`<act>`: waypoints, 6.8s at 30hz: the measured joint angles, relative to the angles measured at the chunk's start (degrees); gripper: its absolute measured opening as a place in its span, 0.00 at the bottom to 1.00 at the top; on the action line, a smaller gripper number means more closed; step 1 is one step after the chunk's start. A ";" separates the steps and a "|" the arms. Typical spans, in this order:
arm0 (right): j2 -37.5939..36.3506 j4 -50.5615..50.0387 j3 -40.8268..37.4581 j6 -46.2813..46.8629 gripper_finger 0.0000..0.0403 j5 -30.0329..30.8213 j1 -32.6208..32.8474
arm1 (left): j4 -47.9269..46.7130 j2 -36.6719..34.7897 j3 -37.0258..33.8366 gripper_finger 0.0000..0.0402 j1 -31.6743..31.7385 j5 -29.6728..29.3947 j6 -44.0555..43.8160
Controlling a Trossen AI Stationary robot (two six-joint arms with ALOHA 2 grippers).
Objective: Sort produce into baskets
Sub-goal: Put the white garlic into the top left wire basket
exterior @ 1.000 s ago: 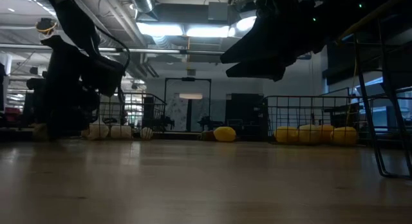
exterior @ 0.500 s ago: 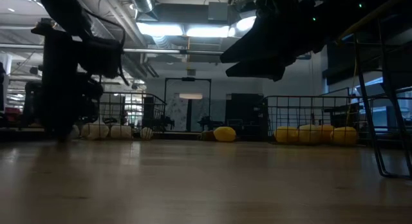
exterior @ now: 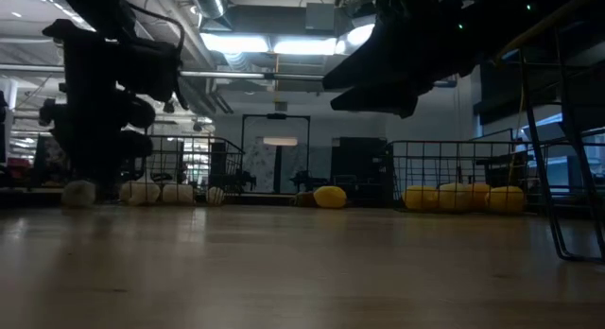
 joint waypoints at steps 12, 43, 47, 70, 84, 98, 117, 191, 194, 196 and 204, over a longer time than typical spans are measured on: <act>0.00 0.30 0.00 0.16 0.66 -0.26 -0.48 | 4.89 0.02 -5.04 0.71 5.61 -2.90 -3.99; 0.00 0.30 -0.02 0.24 0.66 -0.26 -0.46 | 15.27 -0.02 -8.37 0.47 4.89 -0.46 0.20; 0.00 0.28 0.00 0.24 0.66 -0.26 -0.43 | 17.11 0.02 -8.43 0.38 3.61 -0.26 3.44; 0.00 0.15 -0.01 0.24 0.66 -0.24 -0.41 | 47.11 0.11 -8.50 0.37 -12.58 15.61 41.45; 0.00 0.15 0.00 0.24 0.66 -0.24 -0.41 | 47.13 0.07 -8.48 0.54 -12.09 14.62 39.69; 0.00 0.20 0.00 0.40 0.66 0.98 -0.86 | 36.71 0.03 -0.46 0.59 -10.29 14.92 28.87; 0.00 0.14 0.00 1.53 0.66 0.57 -1.20 | 26.94 12.48 8.98 0.59 -4.77 21.38 25.67; 0.00 -0.07 -0.01 1.49 0.66 0.65 -1.18 | 34.04 -21.12 6.67 0.14 20.01 -6.32 51.61; 0.00 -0.09 0.00 1.47 0.66 0.65 -1.18 | 36.25 -18.13 6.67 0.14 23.99 -2.69 51.54; 0.00 -0.07 0.00 1.33 0.66 0.65 -1.18 | 36.98 -15.82 6.67 0.14 26.49 -1.03 51.53; 0.00 -0.49 -0.01 1.29 0.66 0.65 -1.18 | 36.24 -8.31 6.67 0.14 34.42 1.49 50.92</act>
